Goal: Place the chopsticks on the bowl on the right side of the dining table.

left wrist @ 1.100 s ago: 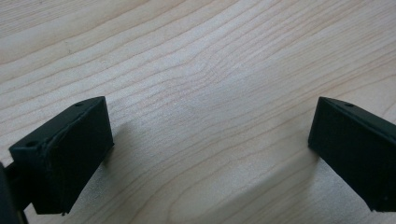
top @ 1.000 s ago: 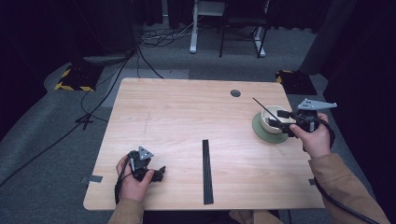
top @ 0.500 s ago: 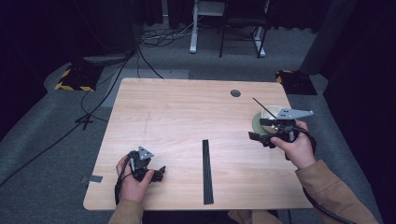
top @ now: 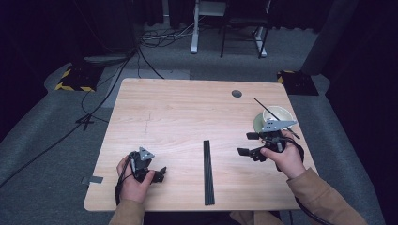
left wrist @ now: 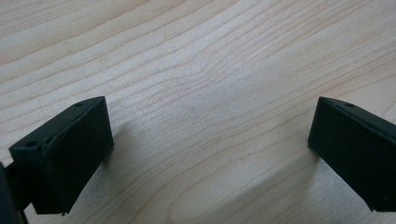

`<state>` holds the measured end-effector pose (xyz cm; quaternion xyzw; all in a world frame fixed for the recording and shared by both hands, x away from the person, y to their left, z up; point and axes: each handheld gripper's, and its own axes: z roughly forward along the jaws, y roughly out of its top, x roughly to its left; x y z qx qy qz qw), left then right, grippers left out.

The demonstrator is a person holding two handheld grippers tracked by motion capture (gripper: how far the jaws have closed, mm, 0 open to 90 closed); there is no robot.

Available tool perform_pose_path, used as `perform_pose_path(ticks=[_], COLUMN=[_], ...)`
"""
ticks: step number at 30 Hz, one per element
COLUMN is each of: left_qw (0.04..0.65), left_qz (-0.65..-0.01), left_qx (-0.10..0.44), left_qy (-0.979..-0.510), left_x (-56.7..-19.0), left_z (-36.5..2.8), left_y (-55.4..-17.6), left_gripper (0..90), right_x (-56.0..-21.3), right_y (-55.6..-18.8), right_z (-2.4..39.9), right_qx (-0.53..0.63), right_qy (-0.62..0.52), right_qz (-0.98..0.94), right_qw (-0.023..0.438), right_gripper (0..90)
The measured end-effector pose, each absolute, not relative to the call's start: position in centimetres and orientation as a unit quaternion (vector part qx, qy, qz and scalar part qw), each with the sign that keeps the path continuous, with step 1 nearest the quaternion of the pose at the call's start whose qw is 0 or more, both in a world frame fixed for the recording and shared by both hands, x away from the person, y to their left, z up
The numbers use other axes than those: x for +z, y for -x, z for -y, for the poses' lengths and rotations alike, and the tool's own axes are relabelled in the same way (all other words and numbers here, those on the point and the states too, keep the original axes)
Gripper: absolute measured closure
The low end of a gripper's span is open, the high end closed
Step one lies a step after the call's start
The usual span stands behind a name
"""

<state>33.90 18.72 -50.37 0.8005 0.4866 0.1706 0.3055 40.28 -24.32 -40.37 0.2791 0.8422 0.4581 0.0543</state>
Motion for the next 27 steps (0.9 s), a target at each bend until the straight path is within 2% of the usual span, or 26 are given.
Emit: perform_pose_path(ticks=[8, 17, 27], left_qw=[0.305, 0.306, 0.306], left_qz=[-0.487, -0.487, -0.487], left_qx=[0.171, 0.172, 0.172], left_qy=[-0.800, -0.800, -0.800], left_x=[-50.4, -50.4, -50.4], left_z=[-18.7, -18.7, -18.7], left_y=[-33.9, -33.9, -33.9], left_gripper=[0.1, 0.1, 0.1], right_x=[-42.2, -44.5, -47.1], right_y=[-39.8, -39.0, -37.7], right_z=[22.8, 20.7, 18.3], right_qx=[0.447, 0.421, 0.402], right_qy=[-0.277, -0.265, -0.242], right_qz=[-0.849, -0.864, -0.879], right_qw=[0.053, 0.078, 0.080], right_gripper=[16.6, 17.1, 20.8])
